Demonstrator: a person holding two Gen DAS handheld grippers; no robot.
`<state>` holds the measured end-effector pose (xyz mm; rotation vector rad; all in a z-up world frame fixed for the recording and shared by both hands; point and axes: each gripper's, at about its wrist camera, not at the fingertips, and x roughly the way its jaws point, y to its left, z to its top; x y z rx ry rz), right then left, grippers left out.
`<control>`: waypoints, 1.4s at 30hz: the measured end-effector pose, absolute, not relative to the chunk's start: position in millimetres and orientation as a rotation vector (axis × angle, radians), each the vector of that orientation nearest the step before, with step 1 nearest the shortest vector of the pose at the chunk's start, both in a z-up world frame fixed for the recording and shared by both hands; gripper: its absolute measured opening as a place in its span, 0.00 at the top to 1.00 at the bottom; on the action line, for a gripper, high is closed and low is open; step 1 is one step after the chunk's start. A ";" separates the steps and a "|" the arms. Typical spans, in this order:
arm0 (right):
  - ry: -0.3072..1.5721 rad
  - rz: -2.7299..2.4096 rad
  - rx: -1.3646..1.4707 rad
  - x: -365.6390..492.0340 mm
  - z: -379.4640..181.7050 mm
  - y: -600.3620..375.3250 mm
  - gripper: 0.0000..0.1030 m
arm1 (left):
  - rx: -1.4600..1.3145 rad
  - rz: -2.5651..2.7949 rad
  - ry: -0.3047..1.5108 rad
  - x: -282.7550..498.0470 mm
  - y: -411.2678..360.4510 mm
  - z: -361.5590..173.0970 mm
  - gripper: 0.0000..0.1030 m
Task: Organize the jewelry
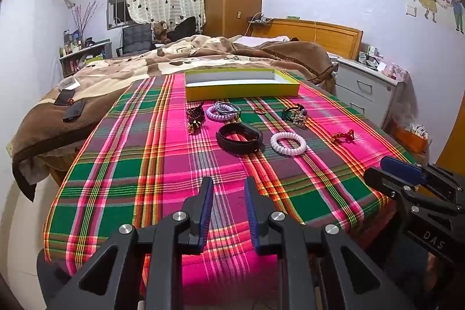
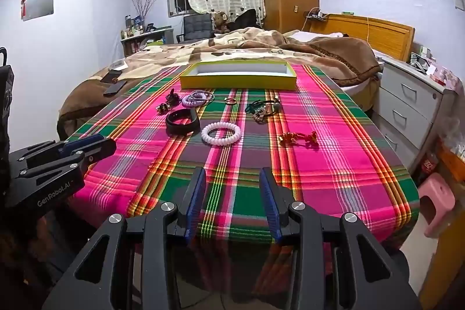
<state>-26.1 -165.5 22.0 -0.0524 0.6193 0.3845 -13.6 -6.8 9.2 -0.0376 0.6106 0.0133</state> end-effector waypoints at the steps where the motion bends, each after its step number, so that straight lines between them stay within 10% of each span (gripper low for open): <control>1: 0.620 0.384 -0.052 -25.9 22.3 -165.1 0.62 | -0.038 0.011 0.612 -13.4 -7.0 9.1 0.79; 42: 0.626 0.386 -0.052 -26.1 20.8 -163.2 0.62 | -0.046 0.009 0.617 -13.5 -3.1 9.7 0.79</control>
